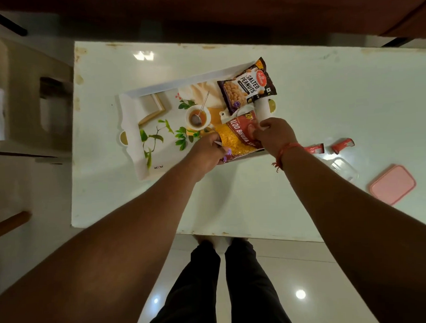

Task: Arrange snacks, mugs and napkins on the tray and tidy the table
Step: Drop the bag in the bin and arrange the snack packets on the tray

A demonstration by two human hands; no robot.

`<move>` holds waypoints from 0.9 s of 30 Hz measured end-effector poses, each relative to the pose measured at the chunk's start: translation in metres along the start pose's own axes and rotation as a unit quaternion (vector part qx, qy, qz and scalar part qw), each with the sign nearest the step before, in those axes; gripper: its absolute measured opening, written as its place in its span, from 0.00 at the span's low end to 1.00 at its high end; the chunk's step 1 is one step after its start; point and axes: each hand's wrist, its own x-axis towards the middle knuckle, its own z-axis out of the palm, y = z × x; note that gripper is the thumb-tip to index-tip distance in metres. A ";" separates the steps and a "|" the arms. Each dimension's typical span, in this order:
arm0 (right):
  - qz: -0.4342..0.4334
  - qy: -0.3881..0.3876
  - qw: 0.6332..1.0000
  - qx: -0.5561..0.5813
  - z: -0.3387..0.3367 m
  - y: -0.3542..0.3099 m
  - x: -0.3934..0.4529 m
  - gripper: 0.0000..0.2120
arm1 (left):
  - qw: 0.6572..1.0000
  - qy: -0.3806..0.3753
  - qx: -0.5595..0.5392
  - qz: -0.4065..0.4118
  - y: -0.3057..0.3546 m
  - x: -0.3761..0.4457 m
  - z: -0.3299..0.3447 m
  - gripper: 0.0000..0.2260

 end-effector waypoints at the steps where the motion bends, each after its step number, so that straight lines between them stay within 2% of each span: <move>1: -0.006 0.008 1.000 -0.024 -0.003 0.001 0.000 0.17 | 1.000 -0.001 0.001 0.006 0.001 0.001 0.003 0.07; 4: -0.008 0.012 0.999 -0.039 -0.010 0.003 0.002 0.16 | 1.000 0.004 0.019 0.013 0.003 0.002 0.012 0.08; 10: -0.029 0.098 0.994 -0.037 -0.019 0.007 0.004 0.16 | 0.998 0.049 -0.029 -0.027 0.005 0.006 0.021 0.09; 14: -0.043 0.115 0.991 -0.047 -0.018 0.006 0.006 0.16 | 0.998 0.044 -0.011 -0.035 0.014 0.005 0.031 0.19; 16: -0.044 0.124 0.990 -0.058 -0.019 0.006 0.008 0.15 | 0.997 0.065 0.040 0.033 0.016 0.001 0.035 0.26; 18: -0.047 0.126 0.988 -0.069 -0.020 0.006 0.009 0.15 | 0.963 0.104 0.207 0.141 0.011 -0.001 0.036 0.33; 20: -0.051 0.130 0.987 -0.079 -0.021 0.008 0.011 0.15 | 0.902 0.112 0.369 0.195 0.005 -0.002 0.038 0.32; 22: -0.052 0.135 0.986 -0.081 -0.022 0.011 0.012 0.15 | 0.877 0.092 0.437 0.177 0.003 -0.003 0.041 0.30; 27: -0.040 0.130 0.990 -0.045 -0.024 0.019 0.012 0.14 | 0.838 0.083 0.520 0.143 0.001 -0.002 0.041 0.33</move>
